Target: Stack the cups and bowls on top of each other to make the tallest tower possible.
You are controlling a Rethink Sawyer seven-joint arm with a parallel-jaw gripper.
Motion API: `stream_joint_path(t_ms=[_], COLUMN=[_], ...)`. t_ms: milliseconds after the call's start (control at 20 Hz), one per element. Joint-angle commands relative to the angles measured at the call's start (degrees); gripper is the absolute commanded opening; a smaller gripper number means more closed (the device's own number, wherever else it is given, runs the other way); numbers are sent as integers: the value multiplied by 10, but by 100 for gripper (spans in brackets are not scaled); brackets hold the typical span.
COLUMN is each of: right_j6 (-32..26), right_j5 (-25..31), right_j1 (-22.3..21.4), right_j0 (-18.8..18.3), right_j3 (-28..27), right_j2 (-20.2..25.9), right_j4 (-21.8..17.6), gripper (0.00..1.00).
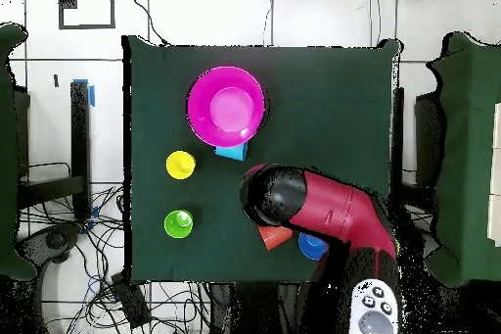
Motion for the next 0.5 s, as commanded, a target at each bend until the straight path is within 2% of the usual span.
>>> stream_joint_path(t_ms=[50, 500], right_j6=[-40, 13], right_j5=[180, 259], right_j1=[44, 94], right_j0=[-24, 3], right_j3=[-161, -281], right_j2=[80, 67], right_j4=[-14, -37], gripper=[0, 0])
